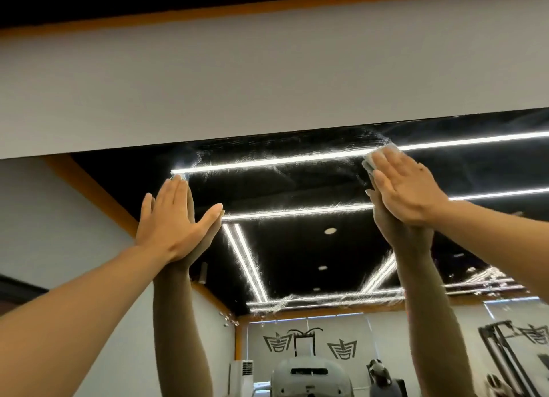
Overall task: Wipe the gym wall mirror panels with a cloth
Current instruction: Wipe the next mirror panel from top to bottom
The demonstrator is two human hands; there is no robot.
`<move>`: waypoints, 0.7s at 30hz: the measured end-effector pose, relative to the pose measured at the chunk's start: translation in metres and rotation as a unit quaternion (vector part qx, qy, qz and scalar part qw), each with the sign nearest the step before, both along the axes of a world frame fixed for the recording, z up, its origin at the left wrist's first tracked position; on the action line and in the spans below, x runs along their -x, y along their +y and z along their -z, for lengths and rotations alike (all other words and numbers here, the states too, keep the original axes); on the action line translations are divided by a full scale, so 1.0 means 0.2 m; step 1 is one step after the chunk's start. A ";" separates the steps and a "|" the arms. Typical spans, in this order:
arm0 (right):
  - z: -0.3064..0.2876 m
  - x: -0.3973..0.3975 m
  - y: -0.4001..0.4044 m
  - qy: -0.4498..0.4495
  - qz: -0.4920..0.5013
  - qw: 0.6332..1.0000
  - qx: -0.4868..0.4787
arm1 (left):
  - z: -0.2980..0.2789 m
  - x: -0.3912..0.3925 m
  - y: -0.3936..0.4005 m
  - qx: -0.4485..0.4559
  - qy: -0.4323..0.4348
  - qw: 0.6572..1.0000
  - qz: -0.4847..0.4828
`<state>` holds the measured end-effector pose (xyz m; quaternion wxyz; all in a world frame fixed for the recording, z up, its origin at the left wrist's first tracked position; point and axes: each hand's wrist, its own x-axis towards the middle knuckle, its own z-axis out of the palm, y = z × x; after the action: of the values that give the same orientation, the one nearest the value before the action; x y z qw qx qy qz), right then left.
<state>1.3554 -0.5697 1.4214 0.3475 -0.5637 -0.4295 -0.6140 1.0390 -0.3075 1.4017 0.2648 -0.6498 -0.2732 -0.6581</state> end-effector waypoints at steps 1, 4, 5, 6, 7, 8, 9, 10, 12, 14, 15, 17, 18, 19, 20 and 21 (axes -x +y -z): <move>0.04 0.01 0.01 -0.018 -0.010 1.000 0.005 | 0.00 0.00 0.00 -0.001 -0.001 1.000 0.001; 0.33 0.02 0.02 -0.109 -0.050 0.989 0.082 | -0.01 0.00 0.01 -0.012 -0.006 1.000 0.004; 0.44 0.02 0.01 -0.121 -0.055 0.985 0.112 | -0.01 0.00 0.01 -0.015 -0.008 1.000 0.006; 0.55 0.02 -0.01 -0.123 -0.056 0.981 0.140 | -0.01 0.00 0.01 -0.016 -0.010 1.000 0.008; 0.63 0.01 -0.04 -0.119 -0.052 0.978 0.164 | -0.01 0.00 0.01 -0.016 -0.011 1.000 0.009; 0.68 0.01 -0.07 -0.112 -0.042 0.975 0.185 | -0.01 0.00 0.01 -0.017 -0.012 1.000 0.011; 0.70 0.00 -0.10 -0.105 -0.032 0.974 0.200 | -0.01 0.00 0.01 -0.019 -0.014 1.000 0.014; 0.70 -0.01 -0.11 -0.102 -0.024 0.972 0.209 | -0.01 0.00 0.01 -0.021 -0.015 1.000 0.017; 0.61 -0.01 -0.13 -0.104 -0.023 0.974 0.200 | -0.01 -0.01 0.01 -0.025 -0.016 0.999 0.022; 0.45 -0.05 -0.12 -0.103 -0.033 0.981 0.162 | 0.00 -0.01 0.01 -0.027 -0.018 0.999 0.025; 0.34 -0.06 -0.11 -0.091 -0.031 0.986 0.134 | 0.00 -0.01 0.01 -0.029 -0.020 0.999 0.025; 0.14 -0.08 -0.11 -0.033 -0.024 0.996 0.079 | 0.00 -0.01 0.00 -0.032 -0.023 0.999 0.026; 0.06 -0.08 -0.11 -0.007 -0.021 0.998 0.053 | 0.00 -0.01 0.00 -0.034 -0.025 0.999 0.027; 0.02 -0.07 -0.10 0.004 -0.018 0.999 0.030 | 0.00 -0.01 0.00 -0.038 -0.028 0.998 0.028; 0.02 -0.05 -0.08 0.002 -0.018 1.000 0.012 | 0.00 0.00 0.00 -0.044 -0.031 0.998 0.028; 0.05 -0.04 -0.06 -0.009 -0.023 1.000 0.003 | 0.01 0.00 0.00 -0.048 -0.034 0.998 0.028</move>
<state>1.3629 -0.5827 1.4108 0.3563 -0.5490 -0.4472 -0.6097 1.0399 -0.3073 1.4007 0.2677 -0.6212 -0.2313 -0.6992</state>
